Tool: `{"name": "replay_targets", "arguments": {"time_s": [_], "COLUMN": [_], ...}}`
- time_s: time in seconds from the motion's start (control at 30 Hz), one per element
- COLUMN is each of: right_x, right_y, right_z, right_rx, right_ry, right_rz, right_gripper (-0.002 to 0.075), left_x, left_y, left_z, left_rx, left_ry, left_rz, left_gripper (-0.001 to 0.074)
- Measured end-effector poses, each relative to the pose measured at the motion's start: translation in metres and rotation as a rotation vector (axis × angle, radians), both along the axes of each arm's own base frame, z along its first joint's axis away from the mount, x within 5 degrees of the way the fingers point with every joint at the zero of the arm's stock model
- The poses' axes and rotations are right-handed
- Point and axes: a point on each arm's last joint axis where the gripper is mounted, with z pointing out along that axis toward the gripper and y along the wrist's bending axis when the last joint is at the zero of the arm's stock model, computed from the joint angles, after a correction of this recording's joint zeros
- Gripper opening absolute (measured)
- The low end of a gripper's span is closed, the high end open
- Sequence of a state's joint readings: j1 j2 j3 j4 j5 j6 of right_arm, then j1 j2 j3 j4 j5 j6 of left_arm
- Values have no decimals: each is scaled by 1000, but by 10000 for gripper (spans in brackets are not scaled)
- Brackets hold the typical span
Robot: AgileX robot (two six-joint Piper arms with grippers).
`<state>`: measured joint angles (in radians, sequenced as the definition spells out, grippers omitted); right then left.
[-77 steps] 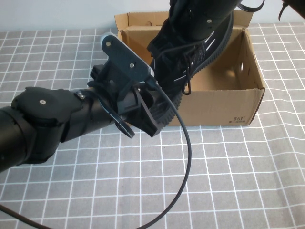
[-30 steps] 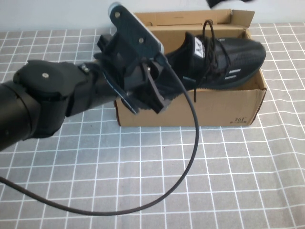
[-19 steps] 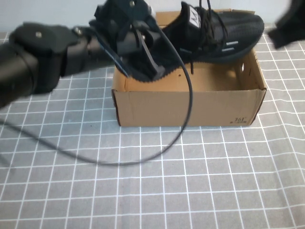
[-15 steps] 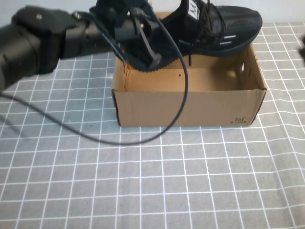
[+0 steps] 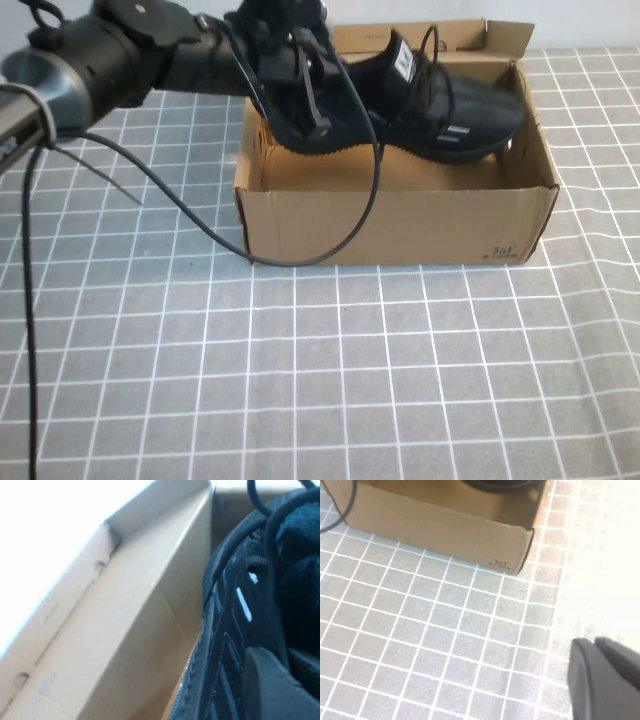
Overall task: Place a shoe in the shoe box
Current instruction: Place the shoe in the shoe box
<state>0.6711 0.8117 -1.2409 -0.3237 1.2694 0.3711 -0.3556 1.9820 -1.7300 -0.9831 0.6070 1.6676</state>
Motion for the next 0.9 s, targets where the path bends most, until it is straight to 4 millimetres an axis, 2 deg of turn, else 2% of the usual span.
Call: {"name": "replay_targets", "arguments": {"time_s": [0.17, 0.47, 0.7, 0.9], "right_x": [-13, -12, -13, -13], "right_y": [-10, -10, -10, -9], "right_z": [-5, -12, -12, -13], "right_rx": [34, 29, 44, 56], "right_ry": [-7, 13, 18, 28], "right_rz": [-20, -29, -40, -33], "right_gripper": [-16, -16, -16, -16], "left_x": [16, 35, 49, 46], "left_y": [-2, -3, -9, -13], "left_z": [-21, -48, -61, -64], "left_rx": [10, -39, -67, -75], "left_ry": [38, 68, 69, 108], "left_rz": [33, 129, 135, 76], "left_gripper": [27, 26, 25, 25]}}
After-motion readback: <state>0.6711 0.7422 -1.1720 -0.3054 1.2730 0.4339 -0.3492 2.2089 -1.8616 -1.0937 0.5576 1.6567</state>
